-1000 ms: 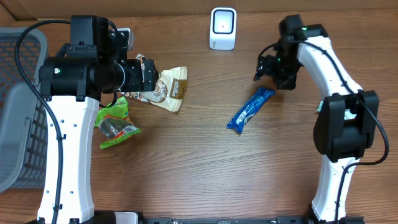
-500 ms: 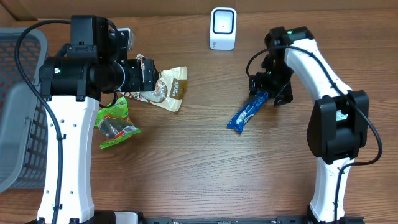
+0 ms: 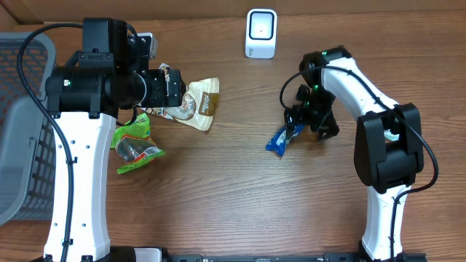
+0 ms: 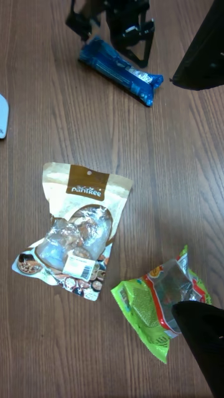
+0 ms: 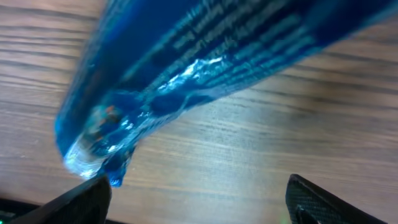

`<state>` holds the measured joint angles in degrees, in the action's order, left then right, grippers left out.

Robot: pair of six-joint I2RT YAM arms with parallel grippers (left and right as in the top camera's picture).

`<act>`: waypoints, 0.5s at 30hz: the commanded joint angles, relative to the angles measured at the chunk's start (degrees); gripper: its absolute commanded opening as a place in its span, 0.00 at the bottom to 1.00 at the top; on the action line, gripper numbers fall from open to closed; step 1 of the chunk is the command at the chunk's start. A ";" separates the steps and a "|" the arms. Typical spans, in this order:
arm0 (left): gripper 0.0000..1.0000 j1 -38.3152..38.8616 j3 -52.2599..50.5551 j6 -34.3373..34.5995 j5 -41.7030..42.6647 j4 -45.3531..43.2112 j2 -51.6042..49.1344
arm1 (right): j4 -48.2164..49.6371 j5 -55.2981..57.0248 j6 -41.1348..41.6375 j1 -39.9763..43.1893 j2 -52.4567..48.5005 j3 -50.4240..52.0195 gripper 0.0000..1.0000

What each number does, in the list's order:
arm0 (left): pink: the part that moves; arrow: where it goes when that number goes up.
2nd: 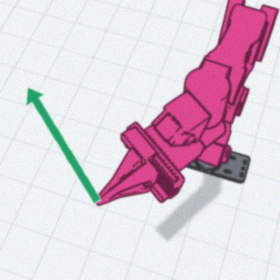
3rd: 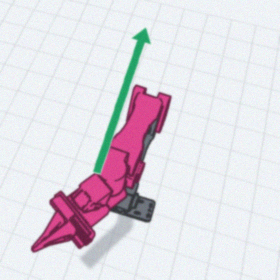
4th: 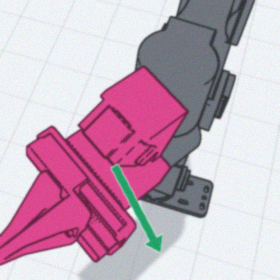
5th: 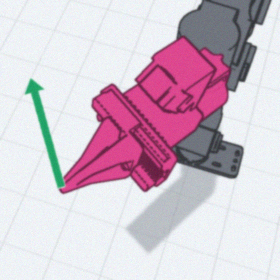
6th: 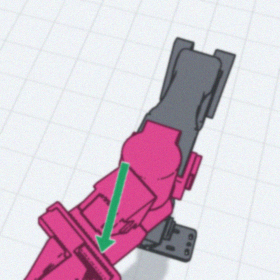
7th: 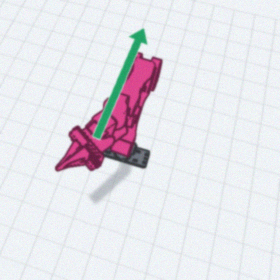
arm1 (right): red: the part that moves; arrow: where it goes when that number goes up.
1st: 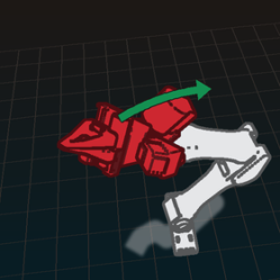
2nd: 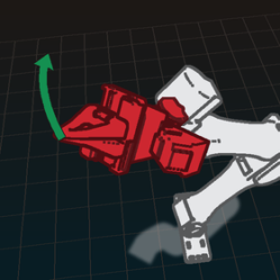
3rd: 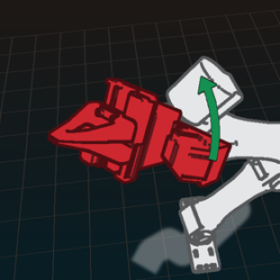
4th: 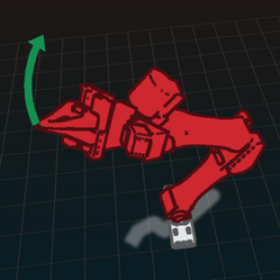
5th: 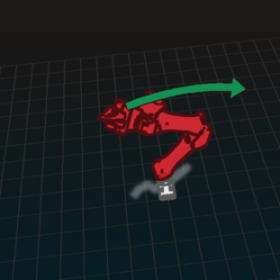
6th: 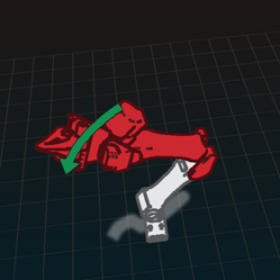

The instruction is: Scan the item barcode

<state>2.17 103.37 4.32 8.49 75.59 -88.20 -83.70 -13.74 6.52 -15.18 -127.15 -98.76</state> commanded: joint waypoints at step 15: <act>1.00 0.00 -0.13 0.61 -0.09 0.02 -0.24 | 18.23 -3.10 7.65 -6.40 -0.15 6.40 0.79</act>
<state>2.17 103.37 4.32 8.49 75.61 -88.20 -71.94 -15.99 10.70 -20.97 -126.50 -92.95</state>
